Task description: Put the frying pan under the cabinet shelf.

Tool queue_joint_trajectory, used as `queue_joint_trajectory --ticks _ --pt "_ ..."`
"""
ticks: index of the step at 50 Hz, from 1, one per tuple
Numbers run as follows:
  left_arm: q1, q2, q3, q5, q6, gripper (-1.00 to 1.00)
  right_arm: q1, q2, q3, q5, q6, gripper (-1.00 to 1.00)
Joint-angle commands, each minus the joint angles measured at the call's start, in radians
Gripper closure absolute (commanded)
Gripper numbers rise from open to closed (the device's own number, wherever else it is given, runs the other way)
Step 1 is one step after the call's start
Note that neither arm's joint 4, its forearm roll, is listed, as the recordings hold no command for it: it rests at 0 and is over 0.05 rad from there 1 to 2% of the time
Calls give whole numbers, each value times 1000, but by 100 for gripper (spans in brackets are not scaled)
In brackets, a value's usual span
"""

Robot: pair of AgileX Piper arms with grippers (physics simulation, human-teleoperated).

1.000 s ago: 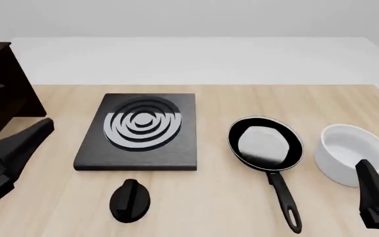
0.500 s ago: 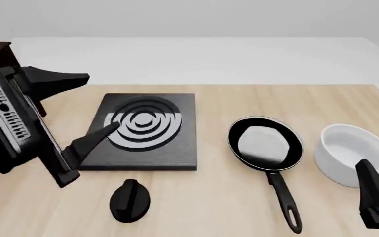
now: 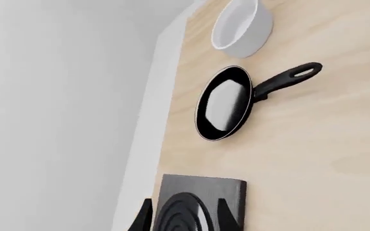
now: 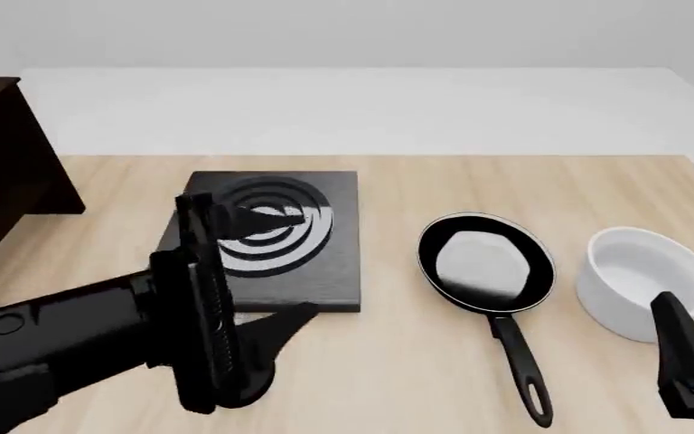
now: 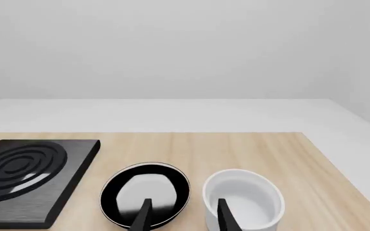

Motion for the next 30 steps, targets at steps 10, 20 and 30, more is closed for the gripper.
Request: queue_joint_trajectory --ticks 10,20,30 --pt "-121 209 25 -184 108 -100 0 1 1 -2 0 -100" --pt "-146 326 14 -284 121 -100 0 1 1 -2 0 -100" --pt "-149 445 29 -388 152 -100 0 1 1 -2 0 -100"
